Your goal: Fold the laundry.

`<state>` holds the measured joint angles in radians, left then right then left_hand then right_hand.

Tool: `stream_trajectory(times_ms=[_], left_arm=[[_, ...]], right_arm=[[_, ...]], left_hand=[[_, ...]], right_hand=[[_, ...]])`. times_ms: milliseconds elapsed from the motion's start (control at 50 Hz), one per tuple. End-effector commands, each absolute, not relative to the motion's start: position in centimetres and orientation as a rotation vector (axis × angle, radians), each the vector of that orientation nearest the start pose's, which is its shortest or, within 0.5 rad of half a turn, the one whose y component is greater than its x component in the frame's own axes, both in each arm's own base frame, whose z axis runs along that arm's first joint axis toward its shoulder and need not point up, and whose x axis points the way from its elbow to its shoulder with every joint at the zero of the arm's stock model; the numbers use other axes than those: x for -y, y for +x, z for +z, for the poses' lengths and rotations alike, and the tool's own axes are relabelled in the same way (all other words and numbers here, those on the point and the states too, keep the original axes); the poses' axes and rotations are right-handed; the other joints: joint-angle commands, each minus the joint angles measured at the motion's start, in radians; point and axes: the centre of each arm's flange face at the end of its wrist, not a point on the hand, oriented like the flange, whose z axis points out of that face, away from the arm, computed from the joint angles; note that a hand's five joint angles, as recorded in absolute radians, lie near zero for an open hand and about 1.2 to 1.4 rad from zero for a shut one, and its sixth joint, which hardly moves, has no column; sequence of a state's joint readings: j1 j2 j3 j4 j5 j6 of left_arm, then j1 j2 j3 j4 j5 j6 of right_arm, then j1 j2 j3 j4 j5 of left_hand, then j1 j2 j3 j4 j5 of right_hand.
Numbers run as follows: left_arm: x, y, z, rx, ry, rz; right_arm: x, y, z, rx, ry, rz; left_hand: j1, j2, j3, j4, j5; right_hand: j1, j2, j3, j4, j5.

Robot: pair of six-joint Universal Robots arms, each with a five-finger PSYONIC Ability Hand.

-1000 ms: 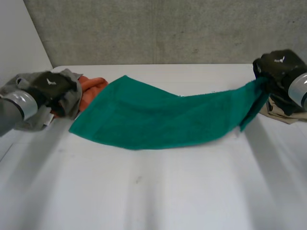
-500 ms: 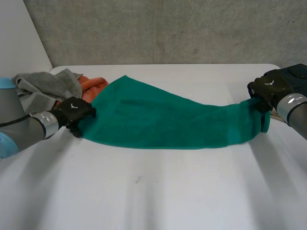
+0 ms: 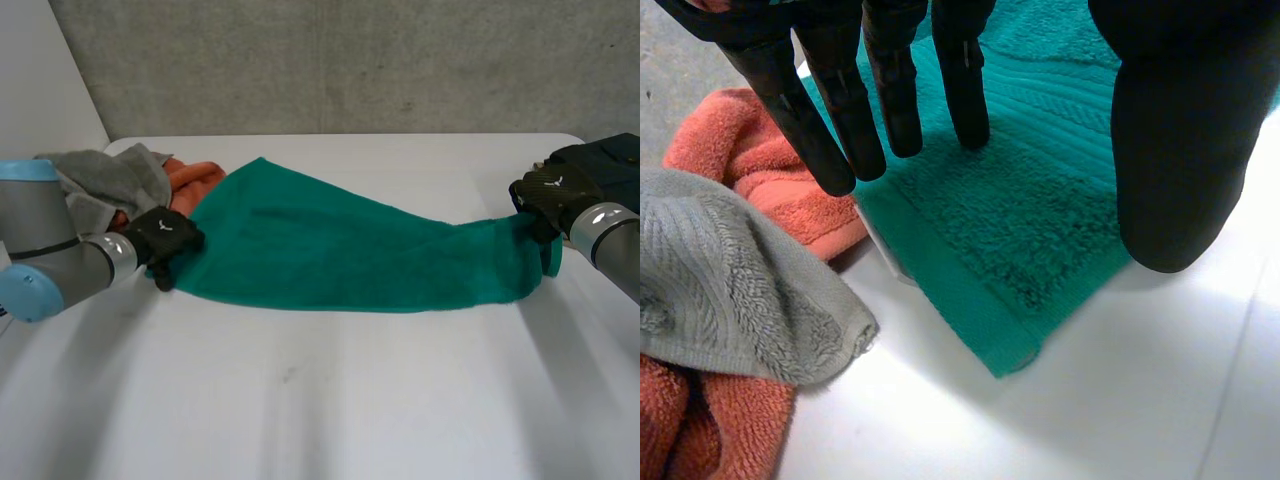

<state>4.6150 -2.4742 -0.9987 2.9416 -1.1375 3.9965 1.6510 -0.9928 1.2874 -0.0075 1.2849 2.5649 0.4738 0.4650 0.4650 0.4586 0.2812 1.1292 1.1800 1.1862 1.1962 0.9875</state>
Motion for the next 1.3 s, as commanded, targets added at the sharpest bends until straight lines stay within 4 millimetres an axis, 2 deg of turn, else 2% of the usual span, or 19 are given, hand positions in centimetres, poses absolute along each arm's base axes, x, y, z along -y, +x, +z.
stream_trajectory(times_ms=[20,240,320,400,460,560,640,720,820,900,960,1020,1140,1160,1180,1200,1220,1240,1300], left_arm=[[40.7,-21.8,11.7,-2.186,1.517,-1.624],[40.9,-23.0,11.5,-2.153,1.553,-1.604],[41.1,-23.3,11.4,-2.116,1.573,-1.597],[41.2,-23.7,11.6,-2.092,1.583,-1.608],[41.4,-24.1,12.2,-2.081,1.575,-1.643],[41.1,-24.6,13.0,-2.102,1.561,-1.668],[39.7,-24.0,15.6,-2.176,1.526,-1.659],[37.0,-22.9,19.3,-2.230,1.485,-1.666],[32.3,-20.7,25.7,-2.162,1.400,-1.768],[29.7,-20.1,28.7,-2.099,1.335,-1.877],[29.1,-19.9,29.2,-2.102,1.300,-1.919],[28.9,-20.1,28.8,-2.145,1.271,-1.932],[29.0,-21.1,27.1,-2.235,1.283,-1.880],[28.9,-21.3,27.0,-2.241,1.288,-1.873],[28.9,-21.6,26.9,-2.244,1.290,-1.867],[28.9,-21.9,26.8,-2.245,1.285,-1.861],[28.9,-22.1,26.7,-2.249,1.283,-1.855],[29.0,-22.3,26.7,-2.252,1.273,-1.852],[29.1,-22.6,27.0,-2.265,1.212,-1.842]], right_arm=[[38.3,18.9,18.6,-2.324,-1.096,-1.932],[38.3,18.9,18.7,-2.323,-1.105,-1.937],[38.3,18.9,18.7,-2.322,-1.105,-1.940],[38.2,18.9,18.8,-2.321,-1.105,-1.939],[38.1,18.9,18.8,-2.321,-1.105,-1.939],[38.1,18.9,19.1,-2.317,-1.098,-1.946],[37.8,18.9,19.5,-2.318,-1.095,-1.946],[37.3,18.7,21.0,-2.310,-1.095,-1.961],[36.6,17.7,23.8,-2.344,-1.106,-1.937],[36.5,17.7,24.7,-2.386,-1.147,-1.863],[37.2,18.2,24.7,-2.389,-1.156,-1.831],[39.0,19.9,23.5,-2.368,-1.138,-1.835],[43.1,23.5,18.3,-2.384,-1.085,-1.872],[43.6,23.9,17.7,-2.377,-1.080,-1.900],[44.1,24.4,17.1,-2.365,-1.074,-1.933],[44.9,25.1,16.2,-2.353,-1.054,-1.997],[45.2,25.3,16.0,-2.350,-1.044,-2.036],[45.4,25.6,15.9,-2.352,-1.029,-2.068],[46.1,25.0,17.2,-2.397,-0.909,-2.200]], left_hand=[[0.066,0.074,0.074,0.081,0.084],[0.107,0.115,0.115,0.122,0.125],[0.209,0.218,0.218,0.224,0.227],[0.464,0.473,0.473,0.479,0.482],[0.886,0.895,0.895,0.902,0.905],[0.922,0.931,0.931,0.938,0.941],[0.922,0.931,0.931,0.938,0.941],[0.922,0.931,0.931,0.938,0.941],[0.922,0.931,0.931,0.938,0.941],[0.922,0.931,0.931,0.938,0.941],[0.922,0.931,0.931,0.938,0.941],[0.922,0.931,0.931,0.938,0.941],[0.922,0.931,0.931,0.938,0.941],[0.922,0.931,0.931,0.938,0.941],[0.922,0.931,0.931,0.938,0.941],[0.922,0.931,0.931,0.938,0.941],[0.922,0.931,0.931,0.938,0.941],[0.922,0.931,0.931,0.938,0.941],[0.922,0.931,0.931,0.938,0.941]], right_hand=[[0.267,0.216,0.210,0.200,0.234],[0.267,0.216,0.210,0.200,0.234],[0.267,0.216,0.210,0.200,0.234],[0.267,0.216,0.210,0.200,0.234],[0.267,0.216,0.210,0.200,0.234],[0.267,0.216,0.210,0.200,0.234],[0.267,0.216,0.210,0.200,0.234],[0.267,0.216,0.210,0.200,0.234],[0.267,0.216,0.210,0.200,0.234],[0.267,0.216,0.210,0.200,0.234],[0.267,0.216,0.210,0.200,0.234],[0.267,0.216,0.210,0.200,0.234],[0.267,0.216,0.210,0.200,0.234],[0.209,0.158,0.152,0.142,0.176],[-0.019,-0.070,-0.076,-0.086,-0.052],[-0.576,-0.627,-0.633,-0.643,-0.609],[-0.840,-0.891,-0.897,-0.907,-0.873],[-0.955,-1.005,-1.012,-1.022,-0.987],[-0.955,-1.005,-1.012,-1.022,-0.987]])
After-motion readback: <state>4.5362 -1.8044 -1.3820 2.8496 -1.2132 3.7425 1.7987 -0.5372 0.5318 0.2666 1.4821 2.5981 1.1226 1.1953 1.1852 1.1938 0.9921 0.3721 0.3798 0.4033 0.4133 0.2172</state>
